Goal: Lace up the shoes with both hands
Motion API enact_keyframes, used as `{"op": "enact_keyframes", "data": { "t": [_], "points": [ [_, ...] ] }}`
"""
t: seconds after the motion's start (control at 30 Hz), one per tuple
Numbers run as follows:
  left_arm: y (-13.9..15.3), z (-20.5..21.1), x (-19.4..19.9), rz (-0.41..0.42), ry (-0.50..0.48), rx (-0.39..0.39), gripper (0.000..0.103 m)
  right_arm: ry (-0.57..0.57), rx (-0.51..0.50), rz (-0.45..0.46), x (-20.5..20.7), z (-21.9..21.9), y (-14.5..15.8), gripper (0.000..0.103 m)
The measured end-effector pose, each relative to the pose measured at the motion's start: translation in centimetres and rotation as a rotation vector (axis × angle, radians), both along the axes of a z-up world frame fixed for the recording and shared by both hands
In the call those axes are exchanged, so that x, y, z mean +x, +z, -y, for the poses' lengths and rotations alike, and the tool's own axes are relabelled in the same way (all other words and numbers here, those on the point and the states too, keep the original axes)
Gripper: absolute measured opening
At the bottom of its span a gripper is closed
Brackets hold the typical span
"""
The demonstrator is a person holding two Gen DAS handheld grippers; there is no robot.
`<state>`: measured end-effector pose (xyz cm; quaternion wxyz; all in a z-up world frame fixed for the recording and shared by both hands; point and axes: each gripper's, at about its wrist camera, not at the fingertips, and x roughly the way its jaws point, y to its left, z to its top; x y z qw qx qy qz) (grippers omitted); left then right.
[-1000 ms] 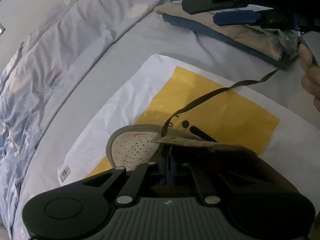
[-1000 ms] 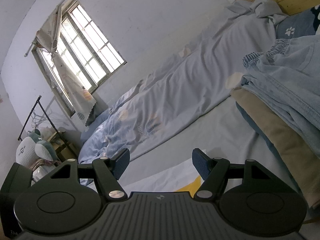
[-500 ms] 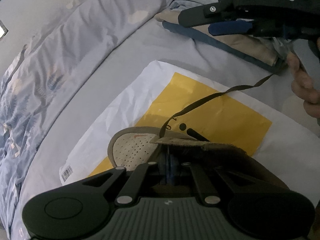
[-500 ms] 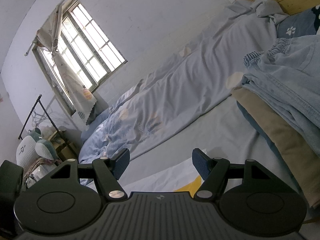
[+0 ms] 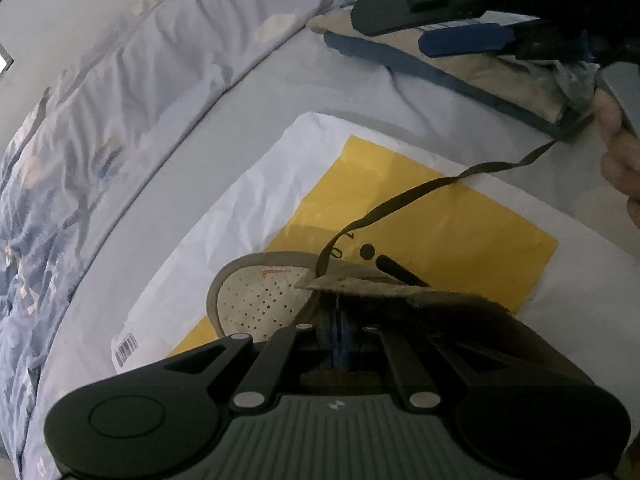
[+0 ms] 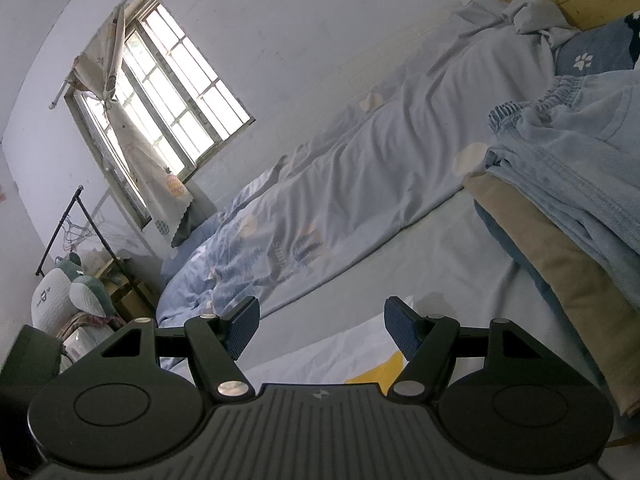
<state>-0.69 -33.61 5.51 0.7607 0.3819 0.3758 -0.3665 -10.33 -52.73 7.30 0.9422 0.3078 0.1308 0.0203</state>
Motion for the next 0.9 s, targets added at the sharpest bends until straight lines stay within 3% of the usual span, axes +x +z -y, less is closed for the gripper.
{"op": "enact_keyframes", "data": {
  "t": [0.2, 0.33, 0.37, 0.43, 0.5, 0.53, 0.7, 0.9],
  "points": [
    [0.9, -2.3, -0.8, 0.009, 0.052, -0.063, 0.001, 0.030, 0.015, 0.000, 0.1, -0.2, -0.1, 0.072],
    [3.5, -4.6, -1.9, 0.085, 0.068, -0.235, 0.001, 0.110, 0.054, 0.036, 0.0, -0.6, 0.1, 0.071],
    [4.2, -5.1, -2.3, 0.105, 0.063, -0.280, 0.001, 0.134, 0.066, 0.053, 0.0, -0.8, 0.2, 0.068],
    [5.3, -5.5, -2.9, 0.127, 0.035, -0.341, 0.001, 0.196, 0.110, 0.081, 0.0, -1.0, 0.1, 0.050],
    [6.0, -5.6, -3.6, 0.145, -0.001, -0.380, 0.001, 0.251, 0.154, 0.091, 0.2, -1.3, 0.0, 0.025],
    [6.2, -5.5, -3.8, 0.148, -0.013, -0.385, 0.001, 0.272, 0.168, 0.094, 0.3, -1.4, -0.1, 0.021],
    [6.5, -5.1, -4.3, 0.151, -0.034, -0.404, 0.001, 0.356, 0.211, 0.114, 0.7, -1.8, 0.0, 0.020],
    [6.6, -5.0, -4.0, 0.145, -0.046, -0.429, 0.001, 0.403, 0.190, 0.088, 1.2, -2.5, -0.1, 0.020]
  ]
}}
